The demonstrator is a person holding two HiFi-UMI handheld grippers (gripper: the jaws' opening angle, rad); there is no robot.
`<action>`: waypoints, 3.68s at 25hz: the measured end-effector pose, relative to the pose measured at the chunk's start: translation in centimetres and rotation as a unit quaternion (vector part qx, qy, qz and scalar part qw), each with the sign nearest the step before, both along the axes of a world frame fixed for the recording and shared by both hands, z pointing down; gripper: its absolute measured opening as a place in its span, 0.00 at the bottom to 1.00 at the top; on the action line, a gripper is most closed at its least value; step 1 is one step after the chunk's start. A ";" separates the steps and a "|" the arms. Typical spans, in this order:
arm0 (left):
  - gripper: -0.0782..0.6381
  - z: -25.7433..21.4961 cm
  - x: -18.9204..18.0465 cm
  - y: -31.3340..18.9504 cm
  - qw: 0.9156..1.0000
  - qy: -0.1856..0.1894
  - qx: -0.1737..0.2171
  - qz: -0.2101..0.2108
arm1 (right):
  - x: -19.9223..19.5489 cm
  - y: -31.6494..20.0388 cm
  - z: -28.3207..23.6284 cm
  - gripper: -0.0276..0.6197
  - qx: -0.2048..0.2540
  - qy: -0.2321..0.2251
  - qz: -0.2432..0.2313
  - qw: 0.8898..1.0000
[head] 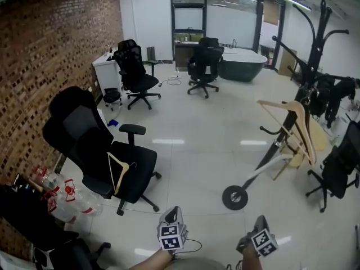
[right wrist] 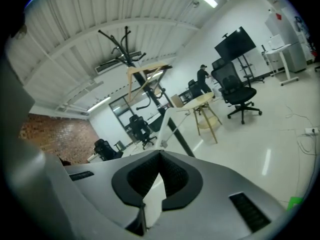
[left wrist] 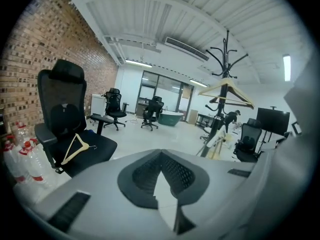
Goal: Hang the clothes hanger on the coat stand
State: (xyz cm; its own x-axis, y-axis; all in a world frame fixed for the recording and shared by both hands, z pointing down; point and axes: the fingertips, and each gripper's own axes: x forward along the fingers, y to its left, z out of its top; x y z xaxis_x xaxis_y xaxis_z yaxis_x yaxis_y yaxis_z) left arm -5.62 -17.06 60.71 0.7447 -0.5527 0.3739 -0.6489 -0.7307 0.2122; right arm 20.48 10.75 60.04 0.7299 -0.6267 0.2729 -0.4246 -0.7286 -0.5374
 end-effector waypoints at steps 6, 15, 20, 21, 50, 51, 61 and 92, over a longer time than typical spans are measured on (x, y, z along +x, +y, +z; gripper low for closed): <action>0.16 0.8 -10.4 -14.0 0.999 0.022 0.002 -0.048 | -8.9 -18.6 -0.1 0.04 -0.007 0.031 -0.086 0.996; 0.20 3.6 -23.8 -25.0 0.986 0.008 -0.013 -0.163 | -17.9 -38.1 3.1 0.13 -0.023 0.011 -0.223 0.975; 0.20 2.4 -28.5 -30.1 0.973 -0.018 0.007 -0.228 | -20.1 -49.5 3.9 0.13 -0.021 0.000 -0.289 0.957; 0.19 1.8 -28.4 -31.1 0.971 -0.016 0.010 -0.237 | -19.8 -51.2 3.9 0.13 -0.022 -0.001 -0.298 0.954; 0.20 3.5 -54.5 -52.9 0.940 -0.011 0.048 -0.337 | -50.9 -83.8 9.5 0.25 -0.051 0.001 -0.478 0.877; 0.22 3.5 -56.2 -53.7 0.938 -0.013 0.045 -0.344 | -52.7 -85.4 9.9 0.25 -0.056 -0.001 -0.487 0.872; 0.23 4.1 -57.0 -68.5 0.938 -0.023 0.020 -0.345 | -56.2 -101.2 13.7 0.29 -0.129 -0.004 -0.510 0.850; 0.23 21.3 -33.2 -106.4 0.974 -0.107 -0.048 -0.194 | -43.5 -132.7 43.6 0.41 -0.344 -0.100 -0.439 0.824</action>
State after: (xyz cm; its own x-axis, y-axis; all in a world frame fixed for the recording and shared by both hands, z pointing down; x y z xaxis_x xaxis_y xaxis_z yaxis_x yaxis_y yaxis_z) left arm -38.83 -123.48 82.03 0.3854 -0.7315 0.5624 -0.9093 -0.4047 0.0968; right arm -23.00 -121.96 103.66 -0.0251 -0.5357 0.8441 -0.9039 -0.3485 -0.2481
